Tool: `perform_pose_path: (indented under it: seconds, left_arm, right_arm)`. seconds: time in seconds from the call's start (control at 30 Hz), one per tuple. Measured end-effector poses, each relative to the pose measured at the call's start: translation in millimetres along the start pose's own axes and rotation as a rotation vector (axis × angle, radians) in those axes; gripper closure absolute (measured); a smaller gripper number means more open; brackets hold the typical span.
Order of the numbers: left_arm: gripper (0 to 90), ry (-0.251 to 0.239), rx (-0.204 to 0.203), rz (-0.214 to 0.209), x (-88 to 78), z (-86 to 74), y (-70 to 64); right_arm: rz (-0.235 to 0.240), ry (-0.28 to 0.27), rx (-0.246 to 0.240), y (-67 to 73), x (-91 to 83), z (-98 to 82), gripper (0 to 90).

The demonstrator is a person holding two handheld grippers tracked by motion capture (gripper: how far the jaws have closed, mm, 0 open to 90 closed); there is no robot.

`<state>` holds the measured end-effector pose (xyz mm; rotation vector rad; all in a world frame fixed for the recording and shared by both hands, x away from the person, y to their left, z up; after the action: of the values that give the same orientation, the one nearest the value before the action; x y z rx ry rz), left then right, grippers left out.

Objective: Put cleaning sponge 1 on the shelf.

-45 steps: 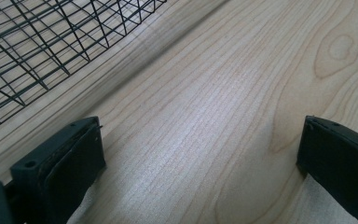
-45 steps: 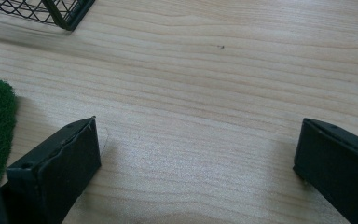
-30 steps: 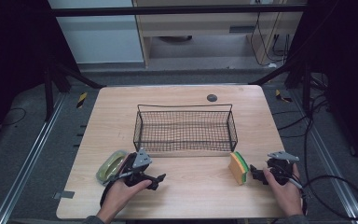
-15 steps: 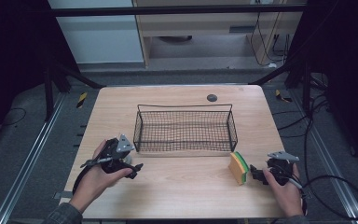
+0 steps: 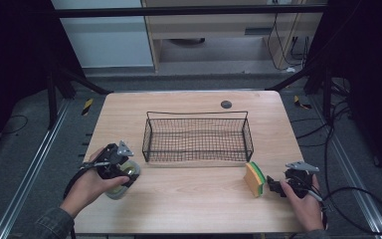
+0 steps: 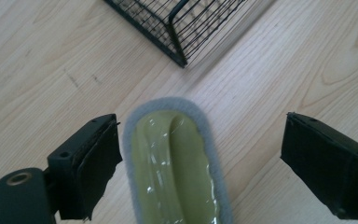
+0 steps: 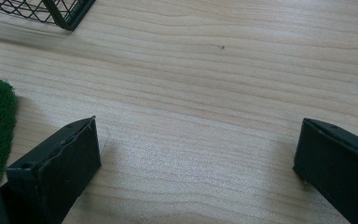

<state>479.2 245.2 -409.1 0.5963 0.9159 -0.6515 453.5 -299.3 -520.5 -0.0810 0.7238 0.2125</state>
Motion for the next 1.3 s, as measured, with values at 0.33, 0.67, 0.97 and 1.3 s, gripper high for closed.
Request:
perform_pose_path:
  seconds: [0.33,0.67,0.97,1.3]
  left_arm:
    - [19.7,0.072,-0.084,-0.027,-5.7,-13.0,22.0]
    - [26.2,0.108,-0.099,-0.044,-11.2,-17.7,32.9]
    - [29.1,0.146,-0.099,-0.047,-11.7,-20.8,34.3]
    - [42.3,0.204,-0.115,-0.085,-4.4,-20.6,37.2]
  right_arm:
    - [0.0,0.0,0.0,0.0,0.0,0.0,0.5]
    - [0.0,0.0,0.0,0.0,0.0,0.0,0.5]
    - [0.0,0.0,0.0,0.0,0.0,0.0,0.5]
    - [0.0,0.0,0.0,0.0,0.0,0.0,0.5]
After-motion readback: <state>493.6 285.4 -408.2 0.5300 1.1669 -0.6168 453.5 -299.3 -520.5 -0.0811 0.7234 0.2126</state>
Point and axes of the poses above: each handheld gripper's, and its own axes: x roughly forward along the jaws, z roughly out of its top, y roughly to its left, the point moved 1 cm from there along x, roughly forward along the jaws, and after that the axes turned 2 degrees about -y, right-handed, at the moved point
